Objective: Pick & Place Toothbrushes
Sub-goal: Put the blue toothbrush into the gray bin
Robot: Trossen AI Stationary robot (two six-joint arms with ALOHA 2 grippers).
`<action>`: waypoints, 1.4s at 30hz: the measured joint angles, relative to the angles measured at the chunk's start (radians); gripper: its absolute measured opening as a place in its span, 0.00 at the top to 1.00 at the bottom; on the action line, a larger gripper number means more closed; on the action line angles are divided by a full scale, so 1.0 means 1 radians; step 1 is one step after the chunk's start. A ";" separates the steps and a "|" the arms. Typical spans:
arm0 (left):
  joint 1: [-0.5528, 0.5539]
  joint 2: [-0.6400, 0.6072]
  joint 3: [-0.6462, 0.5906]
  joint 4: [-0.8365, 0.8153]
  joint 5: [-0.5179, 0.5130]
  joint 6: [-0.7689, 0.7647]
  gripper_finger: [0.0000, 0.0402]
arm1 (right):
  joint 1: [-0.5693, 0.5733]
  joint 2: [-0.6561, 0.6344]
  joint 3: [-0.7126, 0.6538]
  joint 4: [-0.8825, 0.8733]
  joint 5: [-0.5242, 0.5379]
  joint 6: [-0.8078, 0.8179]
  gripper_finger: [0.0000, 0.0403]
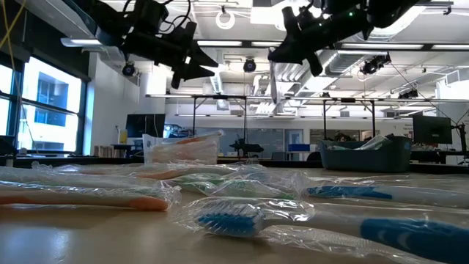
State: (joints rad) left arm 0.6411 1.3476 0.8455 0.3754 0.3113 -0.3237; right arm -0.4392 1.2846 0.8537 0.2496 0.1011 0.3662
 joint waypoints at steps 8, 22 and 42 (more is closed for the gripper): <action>0.000 0.000 0.000 -0.002 0.000 -0.003 0.65 | 0.010 0.000 0.000 0.024 0.008 -0.005 0.98; 0.000 0.000 0.000 -0.007 0.099 0.004 0.65 | 0.044 0.000 0.000 0.031 0.004 -0.039 0.98; -0.180 0.013 0.001 0.063 0.097 0.111 0.50 | 0.132 0.000 0.000 0.159 0.004 -0.137 0.98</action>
State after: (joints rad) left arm 0.4607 1.3605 0.8463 0.4382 0.4083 -0.2129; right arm -0.3077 1.2846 0.8539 0.4091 0.1051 0.2291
